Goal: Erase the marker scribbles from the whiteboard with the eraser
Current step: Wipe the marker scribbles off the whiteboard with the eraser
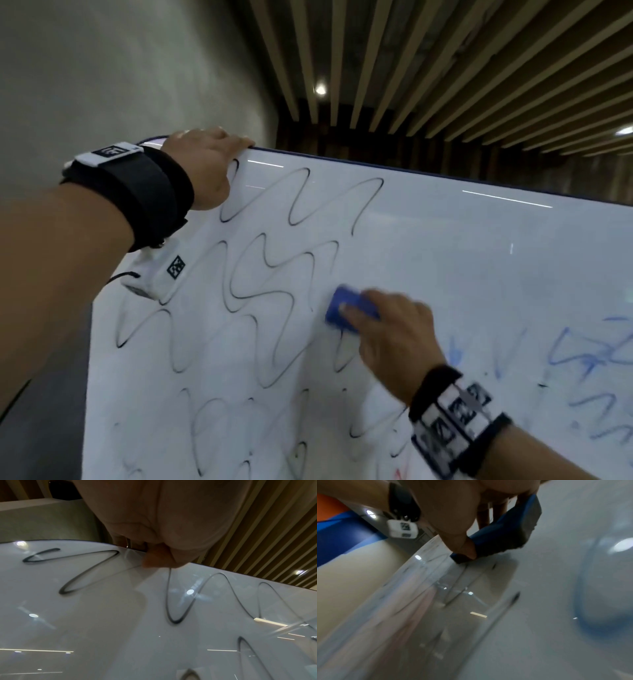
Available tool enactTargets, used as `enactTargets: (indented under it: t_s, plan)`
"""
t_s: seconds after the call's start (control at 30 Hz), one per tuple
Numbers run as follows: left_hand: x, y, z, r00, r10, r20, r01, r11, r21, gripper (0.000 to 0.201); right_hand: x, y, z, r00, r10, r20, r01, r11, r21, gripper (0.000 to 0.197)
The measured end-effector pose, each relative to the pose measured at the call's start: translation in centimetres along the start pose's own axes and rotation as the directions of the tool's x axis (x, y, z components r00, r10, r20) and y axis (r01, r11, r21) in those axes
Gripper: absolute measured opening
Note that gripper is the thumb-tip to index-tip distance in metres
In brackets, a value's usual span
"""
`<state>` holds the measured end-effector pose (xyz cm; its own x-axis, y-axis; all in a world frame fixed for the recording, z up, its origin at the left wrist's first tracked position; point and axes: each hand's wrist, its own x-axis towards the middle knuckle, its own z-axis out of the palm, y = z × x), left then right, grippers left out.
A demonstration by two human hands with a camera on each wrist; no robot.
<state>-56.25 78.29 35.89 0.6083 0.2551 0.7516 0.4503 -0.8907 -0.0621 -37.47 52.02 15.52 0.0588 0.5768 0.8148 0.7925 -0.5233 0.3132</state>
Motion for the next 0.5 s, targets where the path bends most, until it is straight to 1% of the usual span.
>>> enactTargets:
  t_s: [0.07,0.1,0.13,0.2,0.3,0.33,0.37,0.4,0.43,0.5]
  plan:
    - [-0.1,0.1,0.0,1.000,0.001,0.001,-0.001,1.000,-0.002,0.074,3.8,1.7,-1.8,0.984,0.147,-0.101,-0.148,0.989,-0.007,0.061]
    - [-0.1,0.0,0.1,1.000,0.002,-0.002,-0.002,1.000,-0.004,0.074,4.9,2.4,-2.3,0.974,0.195,-0.116,-0.197,0.980,-0.005,0.061]
    - [-0.1,-0.1,0.2,1.000,0.006,-0.005,-0.006,1.000,-0.005,0.075,5.2,2.5,-2.4,0.970,0.212,-0.115,-0.213,0.977,0.008,0.062]
    - [0.0,-0.3,0.4,1.000,0.017,-0.018,-0.017,1.000,0.000,0.076,3.2,1.5,-1.7,0.982,0.161,-0.100,-0.158,0.987,0.030,0.064]
    - [0.2,-0.7,0.7,0.999,0.027,-0.034,-0.027,1.000,0.004,0.077,-1.7,-1.6,0.4,1.000,0.004,0.001,-0.004,1.000,0.022,0.064]
    - [0.2,-0.7,0.8,0.999,0.031,-0.041,-0.031,1.000,0.003,0.077,-1.8,-1.7,0.4,1.000,-0.020,0.022,0.020,1.000,0.020,0.064]
    - [0.2,-0.7,0.9,0.998,0.033,-0.047,-0.033,0.999,0.005,0.077,-0.7,-1.2,0.0,1.000,-0.021,0.016,0.020,1.000,0.017,0.063]
    - [0.3,-0.6,0.9,0.998,0.034,-0.052,-0.033,0.999,0.007,0.078,1.3,-0.2,-0.8,1.000,0.016,-0.022,-0.016,1.000,0.008,0.063]
    - [0.3,-0.6,1.0,0.998,0.033,-0.056,-0.033,0.999,0.006,0.078,3.7,0.9,-1.9,0.994,0.084,-0.068,-0.084,0.996,0.005,0.062]
    - [0.3,-0.7,1.0,0.997,0.037,-0.064,-0.038,0.999,-0.008,0.079,8.7,3.4,-4.5,0.959,0.243,-0.143,-0.246,0.969,-0.003,0.059]
